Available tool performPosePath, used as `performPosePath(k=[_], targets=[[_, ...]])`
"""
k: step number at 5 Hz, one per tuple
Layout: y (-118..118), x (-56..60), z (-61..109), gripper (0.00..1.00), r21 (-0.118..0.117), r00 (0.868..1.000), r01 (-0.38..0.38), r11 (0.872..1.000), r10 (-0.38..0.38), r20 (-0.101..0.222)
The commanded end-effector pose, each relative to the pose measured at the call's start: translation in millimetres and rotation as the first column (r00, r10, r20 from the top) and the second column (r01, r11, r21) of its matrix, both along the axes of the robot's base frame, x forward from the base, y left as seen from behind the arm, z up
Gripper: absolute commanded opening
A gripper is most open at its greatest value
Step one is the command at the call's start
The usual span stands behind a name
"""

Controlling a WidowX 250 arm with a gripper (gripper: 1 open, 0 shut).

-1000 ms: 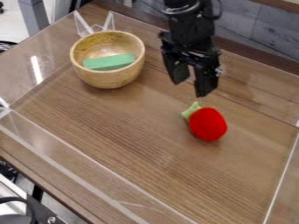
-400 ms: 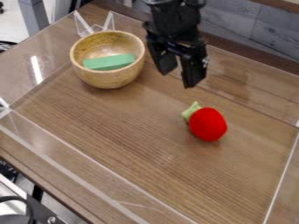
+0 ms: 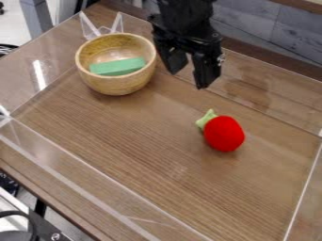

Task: Move the red fruit to the right

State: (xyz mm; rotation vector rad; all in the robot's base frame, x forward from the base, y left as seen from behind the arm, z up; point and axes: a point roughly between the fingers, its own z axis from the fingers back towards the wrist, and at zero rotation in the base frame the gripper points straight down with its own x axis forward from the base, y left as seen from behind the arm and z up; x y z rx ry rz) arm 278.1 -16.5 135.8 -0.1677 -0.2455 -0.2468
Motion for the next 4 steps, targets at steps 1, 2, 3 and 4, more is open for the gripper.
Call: performPosePath(k=[1,2,3,4], targets=[[-6.7,10.8,11.1,1.0,0.01,0.995,-0.08,0.997,0.08,0.052],[-8.5,20.8,7.8,1.0,0.01,0.986,-0.159,0.987,0.158,0.053],[-13.7,14.6,11.7,1.0,0.011,0.992,-0.12,0.993,0.119,0.049],[-18.4,8.8,16.5,1.0,0.011,0.995,-0.084,0.996,0.084,0.048]])
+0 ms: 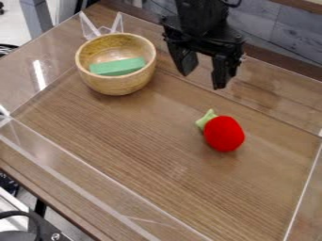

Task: Move the red fruit to the right

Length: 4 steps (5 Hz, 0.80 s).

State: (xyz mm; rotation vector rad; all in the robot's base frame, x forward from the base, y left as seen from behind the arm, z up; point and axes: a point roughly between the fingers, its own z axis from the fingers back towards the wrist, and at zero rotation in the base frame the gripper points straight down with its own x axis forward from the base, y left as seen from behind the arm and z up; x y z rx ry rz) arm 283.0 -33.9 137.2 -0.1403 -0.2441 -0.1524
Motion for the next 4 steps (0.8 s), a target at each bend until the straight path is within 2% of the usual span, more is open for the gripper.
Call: performPosePath(k=[1,2,4], targets=[[-5.1,2.8,17.9,1.0,0.002,0.998,-0.008,1.0,0.008,0.057],[-9.9,1.6,19.2,1.0,0.002,0.998,-0.02,1.0,0.02,0.054],[0.0,6.7,25.0,1.0,0.003,0.998,-0.041,0.999,0.041,0.049]])
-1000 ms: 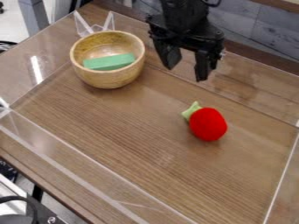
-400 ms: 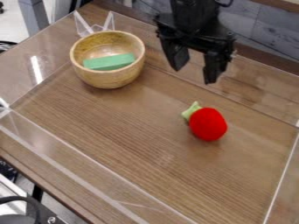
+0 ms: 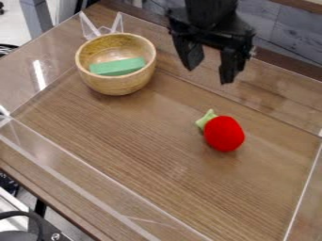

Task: Move the red fruit to the right

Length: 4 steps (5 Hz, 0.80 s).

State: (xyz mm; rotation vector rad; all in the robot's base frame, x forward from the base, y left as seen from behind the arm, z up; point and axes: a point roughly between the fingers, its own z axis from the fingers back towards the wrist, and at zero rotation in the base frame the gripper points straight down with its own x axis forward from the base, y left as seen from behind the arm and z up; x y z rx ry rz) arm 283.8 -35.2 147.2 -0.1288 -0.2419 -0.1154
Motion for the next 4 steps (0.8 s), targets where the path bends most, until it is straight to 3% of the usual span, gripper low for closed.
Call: performPosePath(k=[1,3,4], targets=[[6.4,7.6,15.1,1.0,-0.003,0.999,-0.012,1.0,0.012,0.051],[17.7,8.4,6.9,1.0,-0.002,1.0,-0.001,1.0,0.001,0.027],[34.0,28.0,-2.1,1.0,0.024,0.999,-0.037,0.999,0.036,0.034]])
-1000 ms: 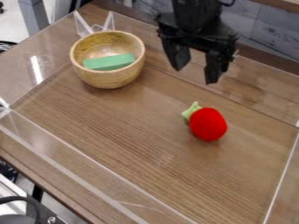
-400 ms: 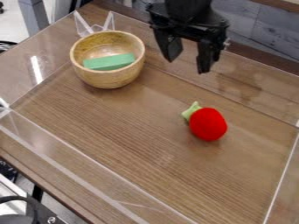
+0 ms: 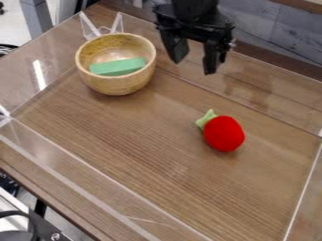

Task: Move the red fruit to the right

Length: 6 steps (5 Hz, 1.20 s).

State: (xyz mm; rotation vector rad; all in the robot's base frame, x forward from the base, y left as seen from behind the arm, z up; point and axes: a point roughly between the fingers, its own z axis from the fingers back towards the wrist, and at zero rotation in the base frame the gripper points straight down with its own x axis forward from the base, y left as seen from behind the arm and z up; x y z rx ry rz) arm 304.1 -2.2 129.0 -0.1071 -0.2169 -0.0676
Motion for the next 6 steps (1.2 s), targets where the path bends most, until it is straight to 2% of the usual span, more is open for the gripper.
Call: performPosePath(k=[1,2,3,4,5,6], targets=[[6.3,30.0,10.5,1.0,0.038,0.998,-0.002,0.999,-0.001,0.067],[3.1,39.7,6.2,0.0,0.072,0.998,-0.002,0.997,-0.002,0.06],[-0.5,35.5,-10.4,0.0,0.097,0.999,0.001,0.995,-0.005,0.042],[-4.0,33.3,-29.8,1.0,0.112,1.0,-0.012,0.994,0.009,0.027],[-11.8,34.9,-38.7,1.0,0.119,0.999,-0.041,0.992,0.04,0.012],[-12.2,38.3,-24.3,1.0,0.106,0.996,-0.081,0.991,0.078,0.029]])
